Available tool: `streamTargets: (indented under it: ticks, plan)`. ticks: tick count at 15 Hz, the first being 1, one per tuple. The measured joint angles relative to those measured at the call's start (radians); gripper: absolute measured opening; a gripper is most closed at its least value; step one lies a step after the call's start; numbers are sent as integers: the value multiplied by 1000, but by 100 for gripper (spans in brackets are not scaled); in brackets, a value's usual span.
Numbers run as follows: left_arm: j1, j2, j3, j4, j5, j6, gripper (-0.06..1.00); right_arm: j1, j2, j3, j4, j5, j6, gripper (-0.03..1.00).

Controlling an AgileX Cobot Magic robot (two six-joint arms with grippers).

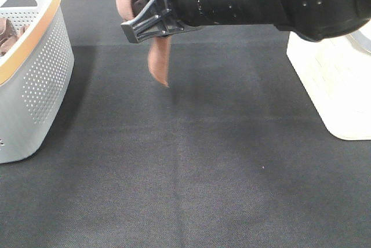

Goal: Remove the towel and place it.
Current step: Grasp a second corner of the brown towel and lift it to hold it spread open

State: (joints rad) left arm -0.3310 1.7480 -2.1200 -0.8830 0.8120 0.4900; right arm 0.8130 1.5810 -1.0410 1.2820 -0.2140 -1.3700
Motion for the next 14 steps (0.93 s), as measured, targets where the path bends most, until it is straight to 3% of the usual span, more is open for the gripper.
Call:
streamTargets:
  ticks: [4, 7, 8, 11, 12, 13, 14]
  plan:
    - [0, 0, 0, 19, 0, 0, 0, 0, 0, 0, 1, -12, 0, 0]
    - [0, 0, 0, 173, 0, 1, 0, 0, -5, 0, 2, 34, -3, 0]
    - [0, 0, 0, 299, 0, -27, 0, 0, -14, 0, 5, 84, -10, 0]
    - [0, 0, 0, 520, 10, -144, 0, -16, -17, 0, 4, 286, 11, 0]
    - [0, 0, 0, 585, 30, -172, 0, -44, -17, 0, -11, 375, 64, 0]
    - [0, 0, 0, 585, 30, -172, 0, -44, -17, 0, -11, 375, 64, 0]
    - [0, 0, 0, 643, 63, -187, 0, -108, -17, -7, -115, 520, 223, 0]
